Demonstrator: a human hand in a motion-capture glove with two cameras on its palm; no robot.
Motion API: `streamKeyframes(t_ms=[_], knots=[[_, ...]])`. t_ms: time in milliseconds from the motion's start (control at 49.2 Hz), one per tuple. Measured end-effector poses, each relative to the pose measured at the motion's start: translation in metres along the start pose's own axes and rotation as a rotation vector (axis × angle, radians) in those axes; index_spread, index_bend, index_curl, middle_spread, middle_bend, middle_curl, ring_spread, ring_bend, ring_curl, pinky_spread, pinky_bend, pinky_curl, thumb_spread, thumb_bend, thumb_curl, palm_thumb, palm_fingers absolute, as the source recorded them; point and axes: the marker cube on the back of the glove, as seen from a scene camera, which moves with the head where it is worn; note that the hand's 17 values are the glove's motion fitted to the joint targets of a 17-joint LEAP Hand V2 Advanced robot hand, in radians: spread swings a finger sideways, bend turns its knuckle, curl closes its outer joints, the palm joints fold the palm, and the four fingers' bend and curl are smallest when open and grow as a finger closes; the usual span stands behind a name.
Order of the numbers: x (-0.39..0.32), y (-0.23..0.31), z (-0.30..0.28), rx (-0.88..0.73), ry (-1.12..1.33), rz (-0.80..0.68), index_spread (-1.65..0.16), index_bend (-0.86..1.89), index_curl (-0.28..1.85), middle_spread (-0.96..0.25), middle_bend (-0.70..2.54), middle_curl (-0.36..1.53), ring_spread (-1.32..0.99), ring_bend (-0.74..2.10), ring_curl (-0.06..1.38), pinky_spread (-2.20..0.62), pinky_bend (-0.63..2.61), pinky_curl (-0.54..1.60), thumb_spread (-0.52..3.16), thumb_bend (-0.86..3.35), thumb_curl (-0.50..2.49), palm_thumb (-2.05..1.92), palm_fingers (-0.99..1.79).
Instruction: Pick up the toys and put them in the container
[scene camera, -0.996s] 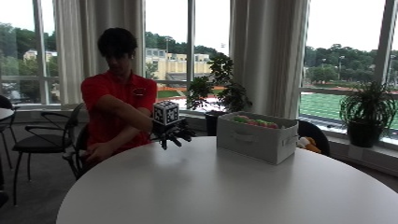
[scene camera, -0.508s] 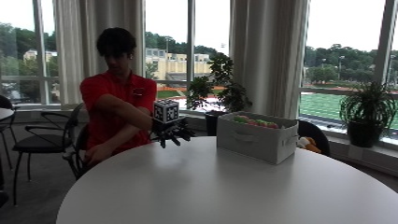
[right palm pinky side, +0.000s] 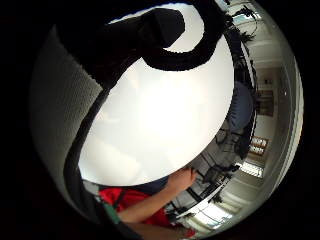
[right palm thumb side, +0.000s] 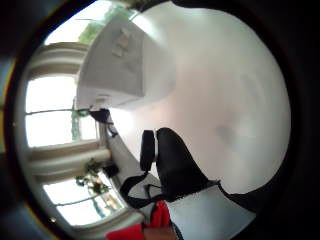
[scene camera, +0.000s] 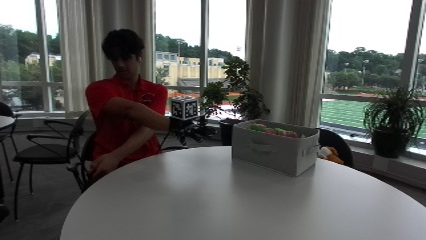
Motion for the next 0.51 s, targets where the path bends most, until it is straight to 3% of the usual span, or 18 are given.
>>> streamKeyframes(t_ms=[142, 508], knots=[[-0.0019, -0.0058, -0.0075, 0.007, 0.03, -0.042, -0.37, 0.12, 0.18, -0.1, 0.14, 0.24, -0.03, 0.21, 0.4, 0.11, 1.04, 0.33, 1.14, -0.04, 0.28, -0.03, -0.15], [-0.0025, -0.003, -0.0053, -0.018, -0.02, 0.034, -0.37, 0.12, 0.18, -0.1, 0.15, 0.24, -0.03, 0.21, 0.4, 0.11, 1.06, 0.34, 1.14, -0.04, 0.28, -0.03, -0.14]])
